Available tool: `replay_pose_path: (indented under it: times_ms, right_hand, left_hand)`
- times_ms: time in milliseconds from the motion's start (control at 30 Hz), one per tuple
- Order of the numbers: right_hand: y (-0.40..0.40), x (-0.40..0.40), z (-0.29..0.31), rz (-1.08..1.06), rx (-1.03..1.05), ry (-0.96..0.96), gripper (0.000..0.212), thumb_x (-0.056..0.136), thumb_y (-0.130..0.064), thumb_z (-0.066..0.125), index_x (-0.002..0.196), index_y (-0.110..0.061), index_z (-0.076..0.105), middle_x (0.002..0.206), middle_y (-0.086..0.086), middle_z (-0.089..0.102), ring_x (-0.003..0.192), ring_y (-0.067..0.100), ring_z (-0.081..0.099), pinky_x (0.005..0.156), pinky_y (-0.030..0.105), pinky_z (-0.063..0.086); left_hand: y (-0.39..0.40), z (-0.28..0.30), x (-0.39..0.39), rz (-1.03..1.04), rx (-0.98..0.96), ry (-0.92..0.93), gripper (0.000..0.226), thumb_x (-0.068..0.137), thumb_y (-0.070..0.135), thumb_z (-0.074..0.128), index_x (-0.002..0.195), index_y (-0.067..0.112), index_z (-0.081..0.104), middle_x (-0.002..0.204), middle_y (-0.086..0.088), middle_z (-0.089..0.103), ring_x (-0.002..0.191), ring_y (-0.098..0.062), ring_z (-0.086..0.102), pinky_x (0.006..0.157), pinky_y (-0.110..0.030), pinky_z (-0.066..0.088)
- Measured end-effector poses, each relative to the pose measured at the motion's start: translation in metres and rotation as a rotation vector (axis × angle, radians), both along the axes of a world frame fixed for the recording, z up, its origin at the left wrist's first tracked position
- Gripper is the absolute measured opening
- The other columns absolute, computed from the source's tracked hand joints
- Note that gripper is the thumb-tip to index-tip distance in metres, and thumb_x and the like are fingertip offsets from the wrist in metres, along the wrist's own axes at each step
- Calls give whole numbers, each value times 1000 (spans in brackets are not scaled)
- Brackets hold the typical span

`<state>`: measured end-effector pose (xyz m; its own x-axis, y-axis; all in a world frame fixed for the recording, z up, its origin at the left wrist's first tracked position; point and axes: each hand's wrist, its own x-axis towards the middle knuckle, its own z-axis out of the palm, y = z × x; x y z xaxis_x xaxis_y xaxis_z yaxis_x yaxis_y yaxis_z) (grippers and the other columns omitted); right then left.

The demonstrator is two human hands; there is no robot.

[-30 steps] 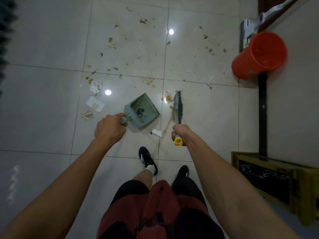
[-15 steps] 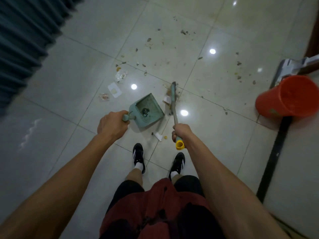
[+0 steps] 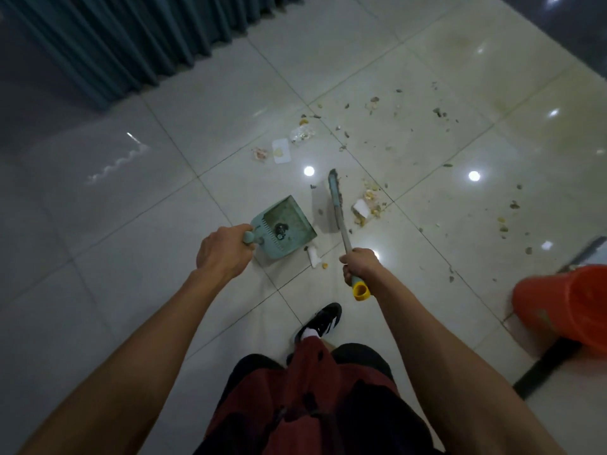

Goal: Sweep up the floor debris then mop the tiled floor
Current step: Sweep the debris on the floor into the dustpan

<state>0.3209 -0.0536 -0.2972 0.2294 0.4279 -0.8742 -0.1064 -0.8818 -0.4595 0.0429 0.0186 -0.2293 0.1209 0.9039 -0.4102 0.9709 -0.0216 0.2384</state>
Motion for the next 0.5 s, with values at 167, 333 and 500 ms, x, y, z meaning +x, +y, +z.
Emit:
replay_pose_path:
  times_ms: [167, 333, 500]
  right_hand:
    - [-22, -24, 6, 121, -42, 58, 6, 95, 1, 50, 92, 1, 55, 50, 9, 47, 35, 16, 41, 40, 22, 38]
    - [-42, -58, 7, 238, -119, 129, 7, 98, 0, 49, 94, 3, 54, 52, 7, 45, 34, 12, 40, 37, 18, 38]
    - [-62, -79, 10, 262, -172, 258, 9, 100, -2, 45, 92, 0, 48, 61, 7, 43, 33, 9, 39, 32, 17, 35]
  left_hand:
    - [-66, -12, -41, 147, -24, -34, 20, 93, 41, 56, 105, 32, 68, 96, -7, 71, 82, -33, 66, 65, -30, 48]
    - [-143, -14, -81, 315, -36, -44, 27, 90, 41, 55, 111, 35, 70, 102, -8, 72, 86, -34, 67, 66, -29, 46]
    - [-202, -15, -98, 433, -92, -23, 14, 87, 37, 58, 96, 31, 68, 98, -7, 71, 84, -32, 67, 69, -33, 54]
